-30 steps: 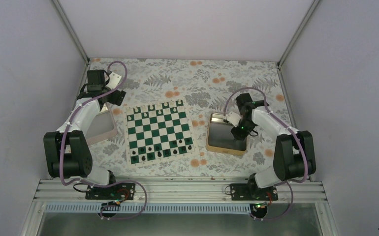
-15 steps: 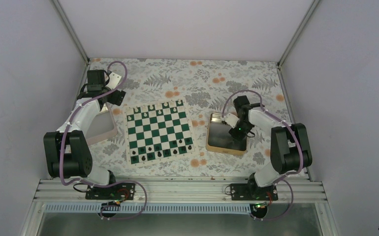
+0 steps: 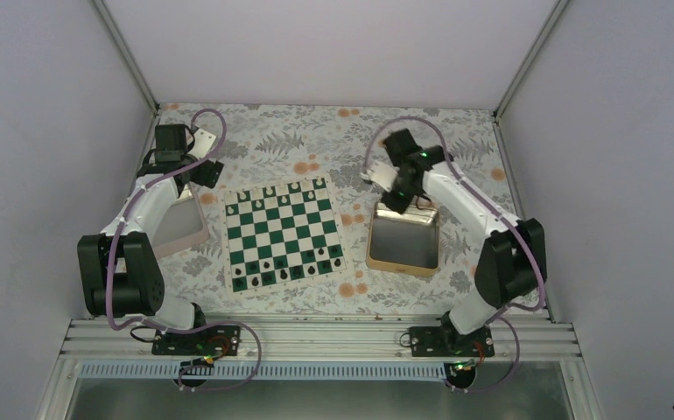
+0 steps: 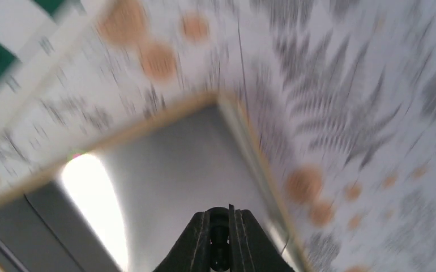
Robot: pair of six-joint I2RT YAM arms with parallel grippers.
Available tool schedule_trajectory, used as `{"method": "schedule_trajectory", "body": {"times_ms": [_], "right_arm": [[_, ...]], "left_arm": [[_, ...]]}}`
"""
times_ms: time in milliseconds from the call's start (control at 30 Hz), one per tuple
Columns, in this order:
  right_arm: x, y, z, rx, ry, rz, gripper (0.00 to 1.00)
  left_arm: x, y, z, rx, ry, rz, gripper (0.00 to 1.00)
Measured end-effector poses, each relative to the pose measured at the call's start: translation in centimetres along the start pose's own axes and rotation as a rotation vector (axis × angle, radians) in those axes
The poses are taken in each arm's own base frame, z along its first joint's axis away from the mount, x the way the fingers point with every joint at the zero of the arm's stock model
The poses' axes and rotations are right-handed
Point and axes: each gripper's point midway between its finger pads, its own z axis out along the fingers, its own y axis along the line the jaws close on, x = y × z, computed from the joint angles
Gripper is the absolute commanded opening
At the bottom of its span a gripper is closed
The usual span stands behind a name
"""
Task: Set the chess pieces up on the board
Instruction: Pick up the chess piece from the storage box, then place the chess piece on the chessboard.
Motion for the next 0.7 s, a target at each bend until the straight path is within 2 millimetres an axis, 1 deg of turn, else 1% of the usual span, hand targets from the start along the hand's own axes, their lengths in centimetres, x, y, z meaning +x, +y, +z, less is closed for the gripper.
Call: {"method": "schedule_trajectory", "body": {"times_ms": [67,133,167,233,333,400,467,567,700], "right_arm": [[-3.8,0.6,-1.6,0.015,-0.053,-0.068,0.08],[-7.6,1.5,-2.1,0.016,-0.093,-0.131,0.08],[-9.0,2.0,-2.0,0.012,-0.102,-0.156,0.08],[-11.7,3.7,-1.4,-0.002,-0.114,-0.216,0.09],[-14.5,7.1,-0.2,-0.039,-0.112,-0.306,0.09],[-15.8,9.9,0.8,-0.068,-0.106,-0.37,0.09],[-16.4,12.9,1.8,-0.101,-0.096,-0.43,0.09],[-16.7,17.3,3.0,-0.154,-0.079,-0.515,0.09],[-16.7,21.6,3.9,-0.208,-0.067,-0.594,0.09]], "left_arm": [[0.0,0.0,0.0,0.0,0.0,0.0,1.0],[0.0,0.0,0.0,0.0,0.0,0.0,1.0],[0.0,0.0,0.0,0.0,0.0,0.0,1.0],[0.0,0.0,0.0,0.0,0.0,0.0,1.0],[0.0,0.0,0.0,0.0,0.0,0.0,1.0],[0.0,0.0,0.0,0.0,0.0,0.0,1.0],[0.0,0.0,0.0,0.001,0.0,0.0,1.0],[0.0,-0.1,0.0,0.002,-0.001,0.002,1.0],[-0.1,-0.2,0.0,0.004,-0.002,0.004,1.0]]}}
